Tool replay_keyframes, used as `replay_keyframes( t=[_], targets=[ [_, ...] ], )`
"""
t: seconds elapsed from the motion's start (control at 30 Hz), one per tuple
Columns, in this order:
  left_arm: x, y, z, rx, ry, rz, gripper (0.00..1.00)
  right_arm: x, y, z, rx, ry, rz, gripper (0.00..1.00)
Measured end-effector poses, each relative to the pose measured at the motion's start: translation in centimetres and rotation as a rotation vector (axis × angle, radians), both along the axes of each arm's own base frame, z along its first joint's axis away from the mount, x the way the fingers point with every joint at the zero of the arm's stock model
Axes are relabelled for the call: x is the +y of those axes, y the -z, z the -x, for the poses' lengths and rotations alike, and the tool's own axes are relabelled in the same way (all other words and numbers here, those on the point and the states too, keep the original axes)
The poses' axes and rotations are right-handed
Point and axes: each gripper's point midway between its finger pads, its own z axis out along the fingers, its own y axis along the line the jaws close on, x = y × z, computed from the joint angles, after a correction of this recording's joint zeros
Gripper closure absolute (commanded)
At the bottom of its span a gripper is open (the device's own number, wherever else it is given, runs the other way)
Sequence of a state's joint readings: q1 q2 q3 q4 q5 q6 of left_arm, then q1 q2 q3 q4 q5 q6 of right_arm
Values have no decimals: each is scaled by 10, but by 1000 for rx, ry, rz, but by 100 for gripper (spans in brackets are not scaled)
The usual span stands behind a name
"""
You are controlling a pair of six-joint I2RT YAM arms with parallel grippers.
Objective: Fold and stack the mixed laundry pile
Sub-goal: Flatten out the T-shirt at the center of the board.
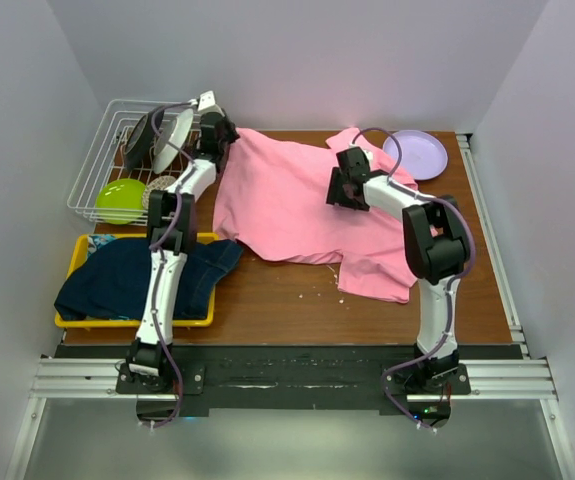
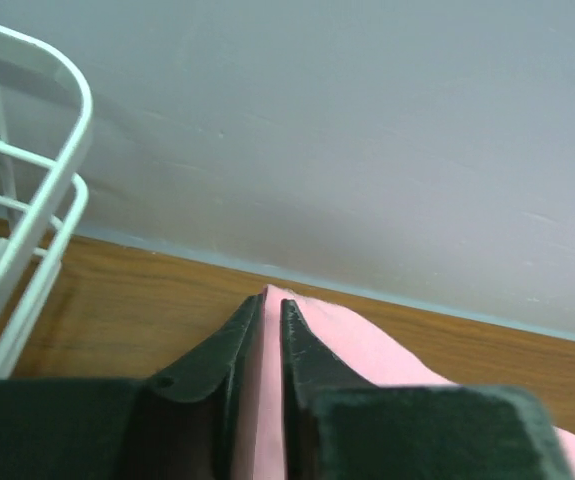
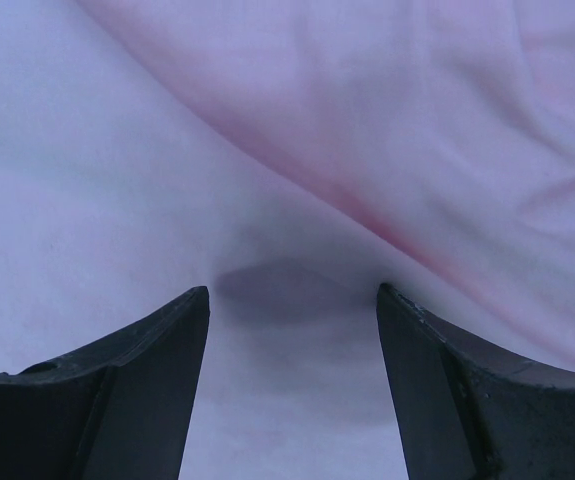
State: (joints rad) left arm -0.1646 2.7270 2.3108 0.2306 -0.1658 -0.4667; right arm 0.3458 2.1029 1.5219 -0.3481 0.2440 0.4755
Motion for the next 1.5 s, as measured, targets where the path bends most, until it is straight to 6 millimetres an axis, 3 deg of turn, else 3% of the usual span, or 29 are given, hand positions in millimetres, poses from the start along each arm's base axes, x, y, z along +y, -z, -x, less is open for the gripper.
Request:
replay_keyframes(
  t=[0.13,0.27,0.4,0.63,0.77,0.83,0.93,1.1,1.17,1.33,1.5],
  targets=[
    [6,1,-3,0,41,54,44,5,-1,-16,-18,-5,-2,28],
    [-4,-10,6,6,101,73,40,6,-4,-17,-22,-6,-2,28],
    [-5,-31,32,65,118,74,39,9,-18,-14,-35,-14,-8,28],
    [-5,-117,103,82,110,106,39,40,-83,-3,-153,-72,-60,28],
    [-22,-143,160,102,87,119,41,53,-94,9,-175,-103,-83,28],
    [-36,-140,188,139,87,139,41,55,-88,16,-159,-116,-89,28],
    [-49,-110,233,240,72,163,41,52,-73,26,-121,-121,-81,28],
    [-25,-34,300,432,-14,154,42,46,-57,46,-74,-127,-69,28],
    [-18,-18,318,478,-32,147,43,46,-59,50,-75,-133,-75,28],
    [-7,-1,338,526,-84,151,43,50,-70,54,-104,-142,-93,28],
    [3,11,352,551,-150,177,41,50,-67,58,-99,-143,-94,28]
  ],
)
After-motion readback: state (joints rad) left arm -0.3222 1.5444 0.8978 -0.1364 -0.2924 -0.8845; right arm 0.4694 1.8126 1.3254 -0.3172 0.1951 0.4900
